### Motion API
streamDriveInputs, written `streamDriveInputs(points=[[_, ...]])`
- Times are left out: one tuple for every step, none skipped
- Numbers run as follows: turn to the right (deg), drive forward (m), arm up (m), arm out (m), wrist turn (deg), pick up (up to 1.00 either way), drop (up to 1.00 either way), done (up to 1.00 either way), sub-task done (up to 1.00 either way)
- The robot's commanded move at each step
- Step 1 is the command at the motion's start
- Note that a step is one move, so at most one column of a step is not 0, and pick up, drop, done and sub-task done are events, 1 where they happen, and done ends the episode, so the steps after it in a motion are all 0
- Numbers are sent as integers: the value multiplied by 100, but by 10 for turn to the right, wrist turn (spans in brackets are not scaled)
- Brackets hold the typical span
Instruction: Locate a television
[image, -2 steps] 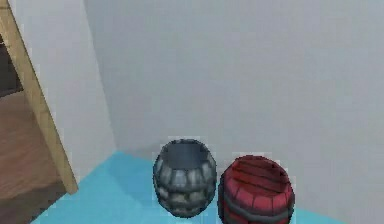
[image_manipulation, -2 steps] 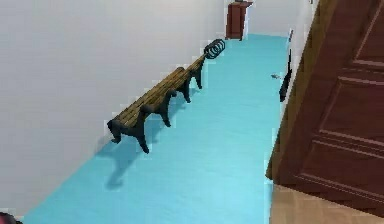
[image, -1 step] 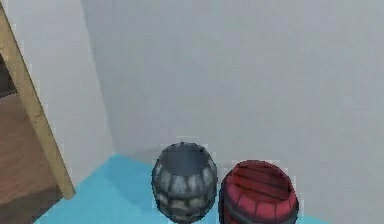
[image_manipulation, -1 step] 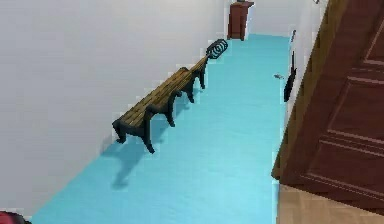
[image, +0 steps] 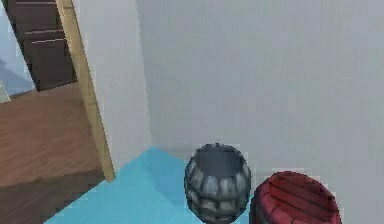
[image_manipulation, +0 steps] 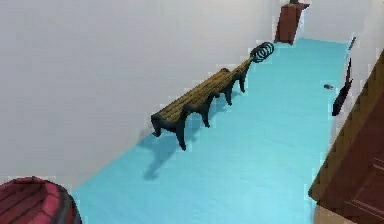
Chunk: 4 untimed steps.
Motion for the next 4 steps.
streamDriveInputs(points=[[0, 45, 0, 0, 0, 0, 0, 0, 0], [-450, 0, 0, 0, 0, 0, 0, 0, 0], [-120, 0, 0, 0, 0, 0, 0, 0, 0], [0, 100, 0, 0, 0, 0, 0, 0, 0]])
